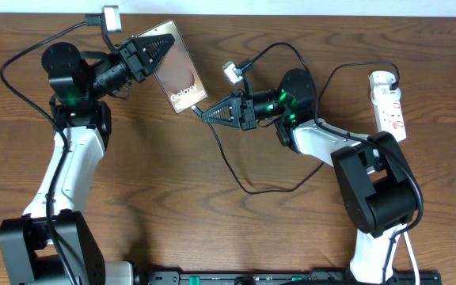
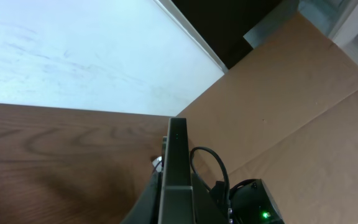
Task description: Plug charger to phone and switch on socket
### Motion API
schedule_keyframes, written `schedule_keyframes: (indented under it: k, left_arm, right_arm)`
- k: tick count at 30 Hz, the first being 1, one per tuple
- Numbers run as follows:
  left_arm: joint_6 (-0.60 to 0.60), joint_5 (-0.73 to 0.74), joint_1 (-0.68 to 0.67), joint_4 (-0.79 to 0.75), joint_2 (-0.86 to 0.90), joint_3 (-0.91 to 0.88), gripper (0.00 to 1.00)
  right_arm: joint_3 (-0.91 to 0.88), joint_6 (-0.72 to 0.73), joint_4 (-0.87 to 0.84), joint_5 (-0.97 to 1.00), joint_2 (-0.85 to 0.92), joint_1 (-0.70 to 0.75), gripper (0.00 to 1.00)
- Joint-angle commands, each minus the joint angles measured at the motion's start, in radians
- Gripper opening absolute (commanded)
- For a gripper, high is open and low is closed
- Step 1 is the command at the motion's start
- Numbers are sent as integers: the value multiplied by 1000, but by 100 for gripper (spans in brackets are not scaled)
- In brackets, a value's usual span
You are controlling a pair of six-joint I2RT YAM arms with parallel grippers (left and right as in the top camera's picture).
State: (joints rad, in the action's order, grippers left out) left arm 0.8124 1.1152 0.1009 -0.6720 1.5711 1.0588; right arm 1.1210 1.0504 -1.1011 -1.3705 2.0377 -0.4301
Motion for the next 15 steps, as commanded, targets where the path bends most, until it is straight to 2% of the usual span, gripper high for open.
schedule_keyframes:
  k: [1, 15]
  left_arm:
    - [9, 20, -7, -11, 0, -3, 7]
    - [9, -34, -32, -19, 0, -8, 8]
  right_arm:
    - [10, 12, -8, 55, -8, 10, 1]
    - [10, 16, -13, 101, -8, -13, 1]
